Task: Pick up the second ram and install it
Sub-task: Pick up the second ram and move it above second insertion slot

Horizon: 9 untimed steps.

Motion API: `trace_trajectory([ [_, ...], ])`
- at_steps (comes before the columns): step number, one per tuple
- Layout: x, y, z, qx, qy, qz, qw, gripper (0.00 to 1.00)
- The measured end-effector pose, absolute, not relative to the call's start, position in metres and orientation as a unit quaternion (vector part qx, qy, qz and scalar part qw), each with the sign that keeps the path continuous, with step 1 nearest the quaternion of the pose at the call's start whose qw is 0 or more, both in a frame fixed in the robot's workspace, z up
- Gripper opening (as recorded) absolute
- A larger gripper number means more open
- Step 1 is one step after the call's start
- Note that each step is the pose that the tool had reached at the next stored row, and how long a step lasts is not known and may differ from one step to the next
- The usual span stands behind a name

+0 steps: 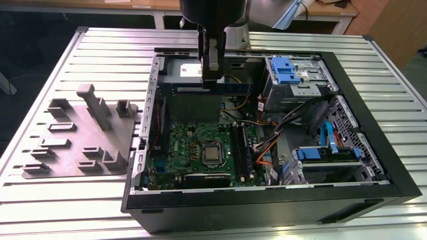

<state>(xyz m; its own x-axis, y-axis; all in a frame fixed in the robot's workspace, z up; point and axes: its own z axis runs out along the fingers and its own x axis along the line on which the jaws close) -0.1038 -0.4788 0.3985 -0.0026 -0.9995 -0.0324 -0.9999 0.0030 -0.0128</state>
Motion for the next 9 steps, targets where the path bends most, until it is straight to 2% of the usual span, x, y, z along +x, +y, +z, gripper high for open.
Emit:
trace_trajectory([
  [9,-0.0977,-0.4789,0.3905,-0.706,0.708,0.007,0.016,0.11],
])
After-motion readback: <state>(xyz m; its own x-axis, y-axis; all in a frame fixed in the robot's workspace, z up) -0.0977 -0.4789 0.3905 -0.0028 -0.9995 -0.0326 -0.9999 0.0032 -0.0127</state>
